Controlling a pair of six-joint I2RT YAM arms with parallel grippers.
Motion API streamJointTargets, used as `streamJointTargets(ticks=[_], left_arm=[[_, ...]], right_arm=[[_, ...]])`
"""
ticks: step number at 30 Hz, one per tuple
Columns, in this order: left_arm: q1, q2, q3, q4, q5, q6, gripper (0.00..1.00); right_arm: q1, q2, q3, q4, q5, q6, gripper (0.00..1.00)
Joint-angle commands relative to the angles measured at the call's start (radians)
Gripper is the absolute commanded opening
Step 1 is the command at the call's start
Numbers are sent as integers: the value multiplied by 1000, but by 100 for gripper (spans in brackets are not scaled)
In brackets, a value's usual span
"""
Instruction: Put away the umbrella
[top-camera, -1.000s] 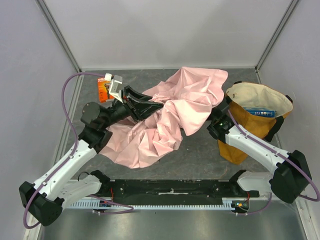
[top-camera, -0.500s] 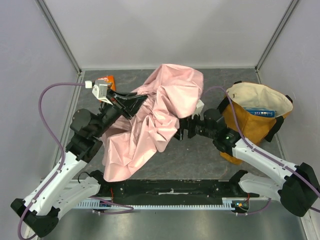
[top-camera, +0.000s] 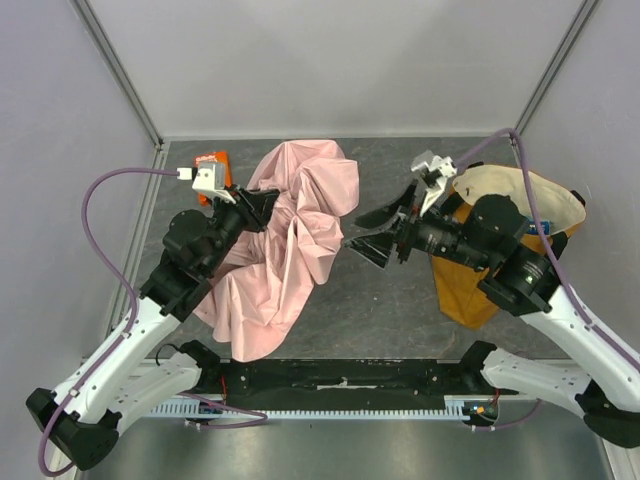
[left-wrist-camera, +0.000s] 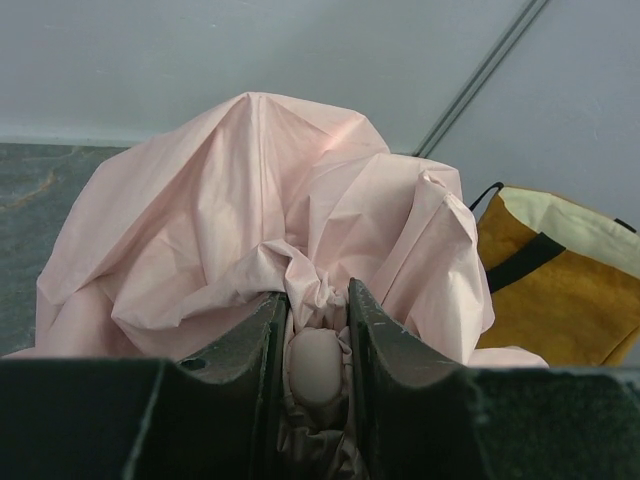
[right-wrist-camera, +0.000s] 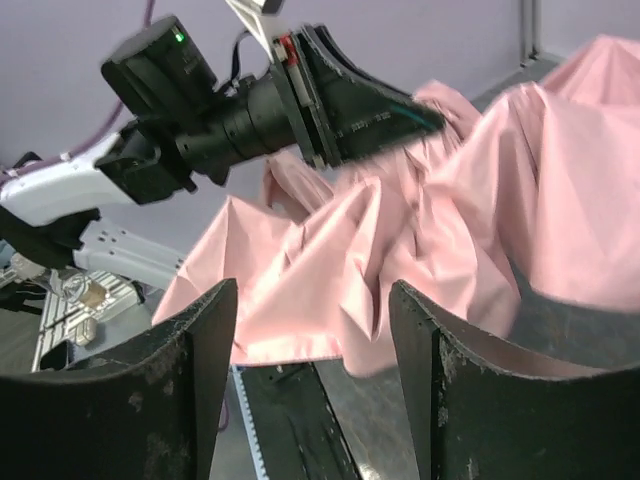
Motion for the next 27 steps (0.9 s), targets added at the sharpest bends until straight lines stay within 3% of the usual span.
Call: streamJointTargets(ticks=[1,3,5,7,9,12,16,18,19,21,24,27], left_arm=[[1,-19,11,75,-14,-41,2],[-1,-20,20,59,-2,-61,2],[1,-23,36,35,6,-83,2],[1,-30,45,18,18,-109,2],[1,-37,54,10,36,-118,2],[5,-74,44,19,87,-104,2],[14,-122,-4,111,191,-69,2],[16,-138,-35,169,225,-63,2],[16,-146,-45,191,242,-52,2],[14,-160,-67,232,260,-32,2],[17,-157,-81,245,275,-3,2],[17,-155,-98,280,303,17,2]], right_arm=[[35,201,122,-32,-34,-38,60],[76,266,147,-30,-16,-57,56],[136,266,95,26,49,-92,65],[162,281,46,60,81,-104,68],[184,285,6,13,212,-133,66],[187,228,-138,-42,464,-135,54],[187,151,-322,-44,361,-104,53],[187,108,-358,-96,399,-65,53],[187,79,-369,-128,423,-51,56],[188,7,-360,-220,492,-23,71],[187,-108,-317,-236,431,0,94],[187,-234,-301,-170,330,41,98]])
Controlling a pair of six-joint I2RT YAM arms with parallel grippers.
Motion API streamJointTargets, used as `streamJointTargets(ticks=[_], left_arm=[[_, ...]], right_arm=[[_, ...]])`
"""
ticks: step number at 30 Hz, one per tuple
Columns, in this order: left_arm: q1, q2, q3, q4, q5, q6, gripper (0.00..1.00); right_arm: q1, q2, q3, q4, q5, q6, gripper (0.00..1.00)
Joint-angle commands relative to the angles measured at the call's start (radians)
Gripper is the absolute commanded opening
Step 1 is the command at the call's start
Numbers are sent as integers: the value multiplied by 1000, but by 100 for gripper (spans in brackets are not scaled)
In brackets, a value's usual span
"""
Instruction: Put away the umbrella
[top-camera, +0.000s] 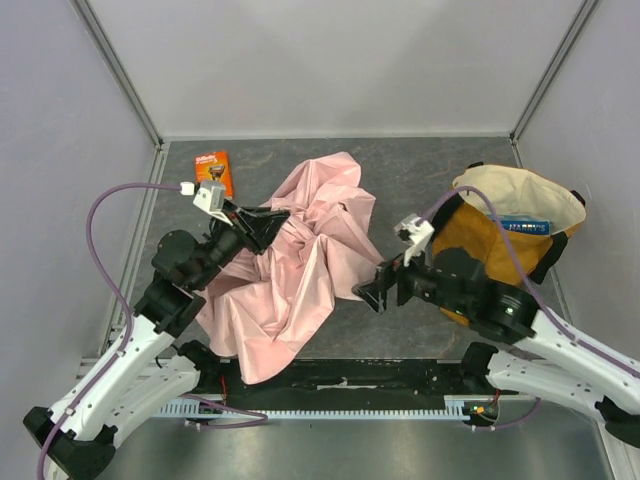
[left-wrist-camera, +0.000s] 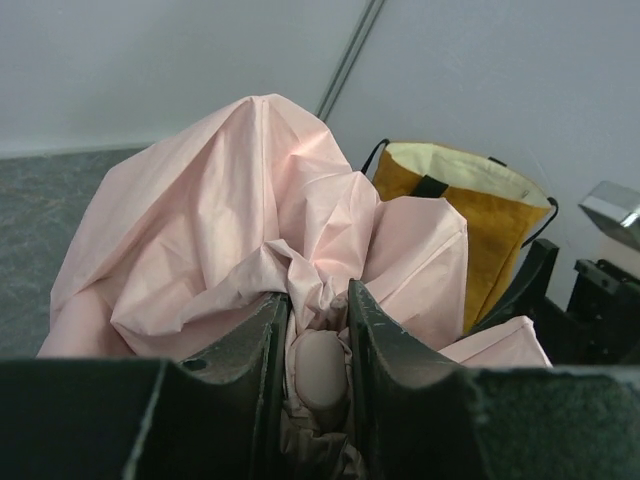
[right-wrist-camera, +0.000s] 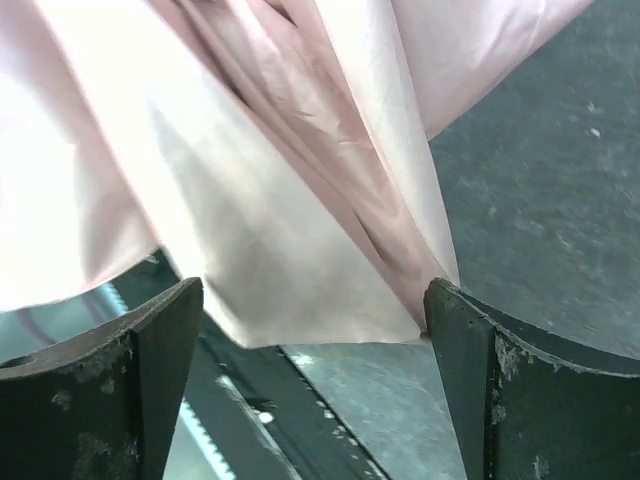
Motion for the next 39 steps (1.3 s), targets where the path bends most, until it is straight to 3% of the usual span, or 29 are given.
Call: streamJointTargets(ticks=[1,4,7,12,14,16,18,19,22,25,29,32,36,39], left_arm=[[11,-29,12,236,60,58,2],[11,-28,15,250,109,77,2],[9,-42,7,282,165,89,2],[11,-77,-22,349,261,121,2],[11,-89,-38,368,265,132,2],[11,-98,-39,359,241,137,2],[11,-106,-33,339,213,144,2],[9,-108,-27,327,195,144,2],[11,-80,16,247,163,152,2],[9,-66,33,214,164,147,2],[11,-62,18,227,149,132,2],[11,-42,30,205,161,118,2],[11,-34,33,208,157,65,2],[9,-20,41,208,172,2,2]], right_arm=[[-1,-152,71,-27,-49,54,98],[-1,-126,142,-99,28,-32,92],[-2,-39,217,-206,156,-61,92],[-1,-68,155,-73,40,-92,94],[-1,-65,147,-119,192,-72,82],[-1,-72,141,-198,307,-36,62],[-1,-88,122,-245,284,-14,45],[-1,-94,115,-248,241,-18,44],[-1,-104,160,-228,102,-52,67],[-1,-92,257,-130,-11,-89,71],[-1,33,407,-79,-190,-161,71],[-1,93,475,-49,-215,-192,72],[-1,193,463,25,-267,-187,68],[-1,230,420,96,-216,-178,63]])
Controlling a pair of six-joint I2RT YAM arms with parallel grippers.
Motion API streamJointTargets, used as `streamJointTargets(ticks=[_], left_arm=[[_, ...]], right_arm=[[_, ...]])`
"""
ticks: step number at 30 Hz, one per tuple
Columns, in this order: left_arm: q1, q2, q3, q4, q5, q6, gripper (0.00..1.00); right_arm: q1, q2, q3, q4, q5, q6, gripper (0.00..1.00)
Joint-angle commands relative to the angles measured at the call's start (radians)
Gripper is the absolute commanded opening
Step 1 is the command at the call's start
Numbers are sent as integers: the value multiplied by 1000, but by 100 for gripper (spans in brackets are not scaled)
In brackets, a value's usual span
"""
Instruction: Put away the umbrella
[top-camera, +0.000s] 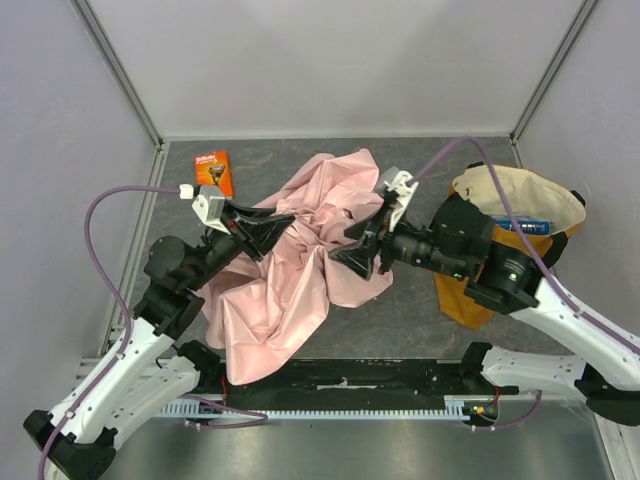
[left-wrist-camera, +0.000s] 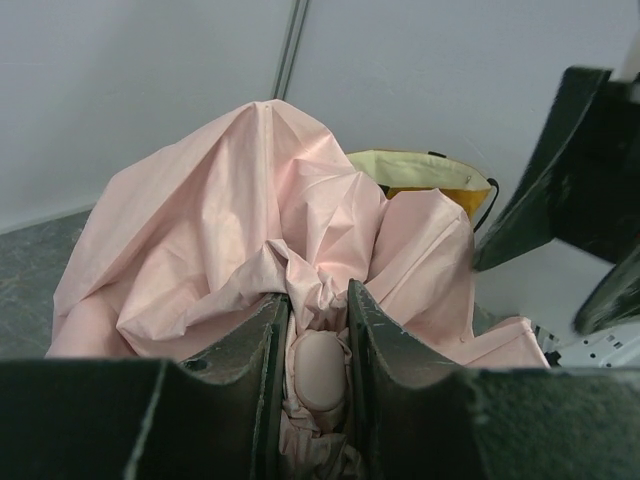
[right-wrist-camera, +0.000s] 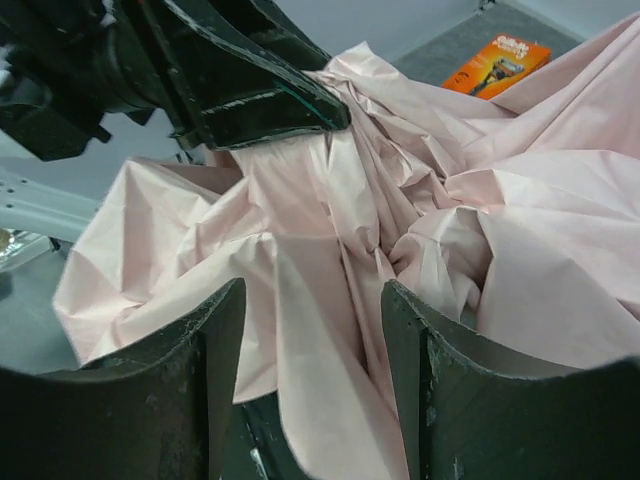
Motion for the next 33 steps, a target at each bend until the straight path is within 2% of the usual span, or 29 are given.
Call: streamJointTargets(ticks=[1,4,8,9,12,14,15,19,22,26,29,31,33], left_arm=[[2,7,64,54,-5,-103,2],[2,18,69,50,12,-151,2],[3,29,51,95,90,-180,2],[2,30,46,112,110,-186,2],[0,32,28,145,176,-198,2],[0,24,18,158,205,-198,2],[3,13,14,159,202,-197,2],[3,-14,-6,132,154,-163,2],[3,-7,-25,134,119,-157,2],[3,3,-37,135,75,-154,2],[3,12,-35,139,93,-143,2],[3,10,-40,142,101,-145,2],[3,7,-42,145,113,-146,2]], right_arm=[[0,71,-46,114,-15,-11,61],[-1,105,-62,198,-29,9,49],[0,212,-6,241,26,33,14],[0,244,20,246,40,47,8],[0,345,82,257,82,67,4],[0,416,149,171,109,25,7],[0,434,160,120,119,5,13],[0,311,99,69,93,3,55],[0,183,92,31,41,23,73],[0,71,125,-113,80,29,80],[0,22,122,-199,221,8,81],[0,7,103,-219,318,-12,76],[0,20,97,-218,306,-29,66]])
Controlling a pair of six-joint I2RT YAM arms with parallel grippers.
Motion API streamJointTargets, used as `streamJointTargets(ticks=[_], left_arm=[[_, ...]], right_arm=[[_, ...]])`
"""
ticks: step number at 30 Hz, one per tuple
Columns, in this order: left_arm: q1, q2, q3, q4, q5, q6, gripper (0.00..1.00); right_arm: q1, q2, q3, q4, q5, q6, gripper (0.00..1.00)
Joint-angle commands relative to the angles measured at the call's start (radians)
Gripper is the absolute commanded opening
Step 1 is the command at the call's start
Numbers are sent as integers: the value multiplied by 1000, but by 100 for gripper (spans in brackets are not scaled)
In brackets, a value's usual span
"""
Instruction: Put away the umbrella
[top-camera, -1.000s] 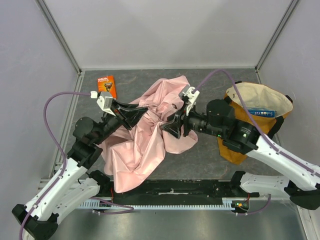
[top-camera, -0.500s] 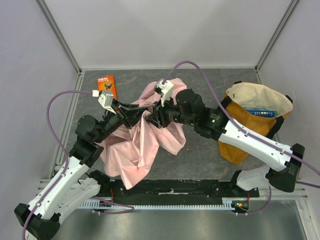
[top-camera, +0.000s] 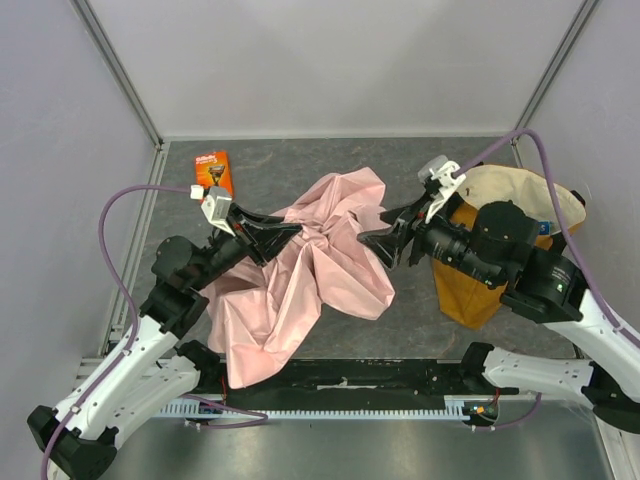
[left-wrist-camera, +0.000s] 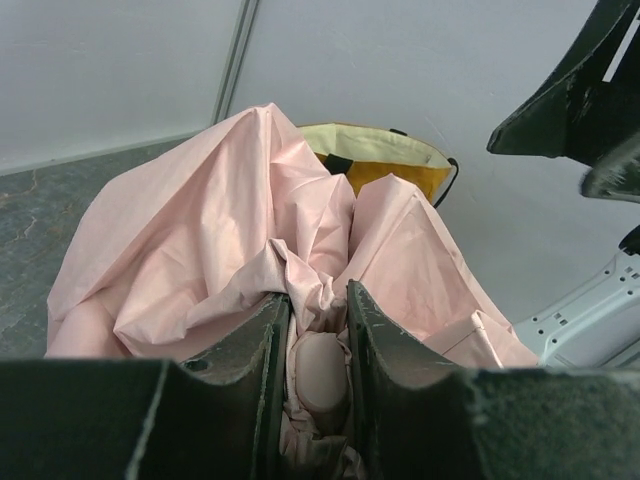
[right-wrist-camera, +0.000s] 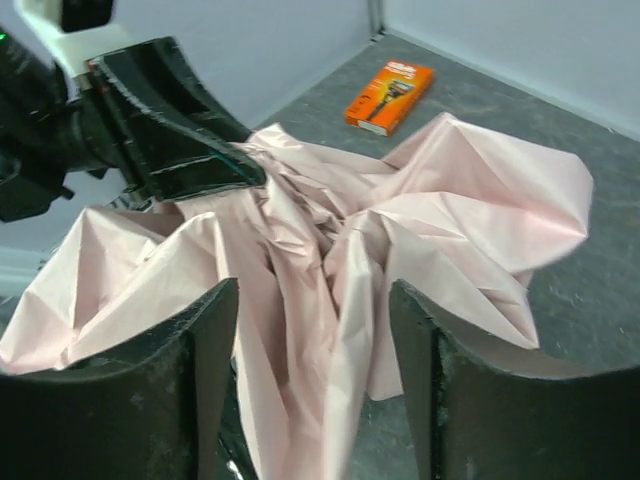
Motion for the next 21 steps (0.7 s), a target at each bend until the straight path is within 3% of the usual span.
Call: streamJointTargets(ticks=[1,6,9,13,16,19,21], left_arm=[[-2,-12,7,105,34,-25,2],[-2,-29,12,106,76,-17,2],[-2,-21,7,123,102,-30,2],[-5,10,-5,177,134,-75,2],[-4,28,-14,216,151,-100,2],[-4,30,-16,221,152,-114,2],[-4,20,-19,221,152,-114,2]], right_arm=[[-3,54,-6,-81,87,-46,60],[-3,117,-19,-42,107,-105,23],[0,174,-6,11,34,-130,16],[35,298,64,103,-98,-109,15],[40,333,41,294,-256,-19,15],[38,352,-9,452,-347,75,23],[38,355,-2,389,-304,68,34]])
